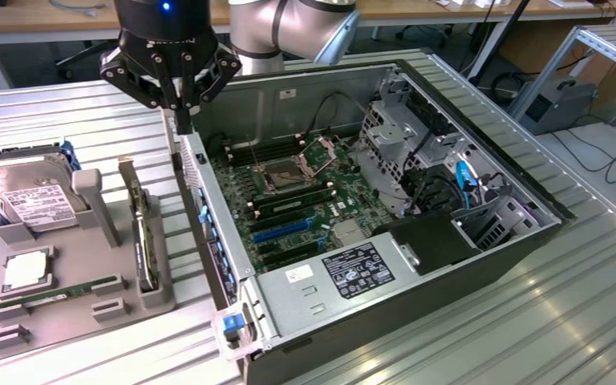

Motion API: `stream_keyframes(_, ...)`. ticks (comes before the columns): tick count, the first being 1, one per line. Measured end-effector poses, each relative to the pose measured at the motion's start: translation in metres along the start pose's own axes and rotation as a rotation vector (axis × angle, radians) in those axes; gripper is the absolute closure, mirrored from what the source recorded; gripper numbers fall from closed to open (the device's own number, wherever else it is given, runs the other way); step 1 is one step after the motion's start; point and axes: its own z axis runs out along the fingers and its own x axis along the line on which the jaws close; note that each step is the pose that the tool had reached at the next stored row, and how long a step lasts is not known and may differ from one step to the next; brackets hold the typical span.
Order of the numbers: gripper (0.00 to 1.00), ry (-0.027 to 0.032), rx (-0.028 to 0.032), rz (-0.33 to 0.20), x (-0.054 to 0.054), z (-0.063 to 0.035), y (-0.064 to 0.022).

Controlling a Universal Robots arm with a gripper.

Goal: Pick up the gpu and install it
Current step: 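Reach for the gpu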

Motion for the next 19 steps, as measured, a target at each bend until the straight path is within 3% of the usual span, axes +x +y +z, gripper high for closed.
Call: stream_keyframes(19, 0.89, 0.0, 0.0, 0.0, 0.0071, -0.0002, -0.0005)
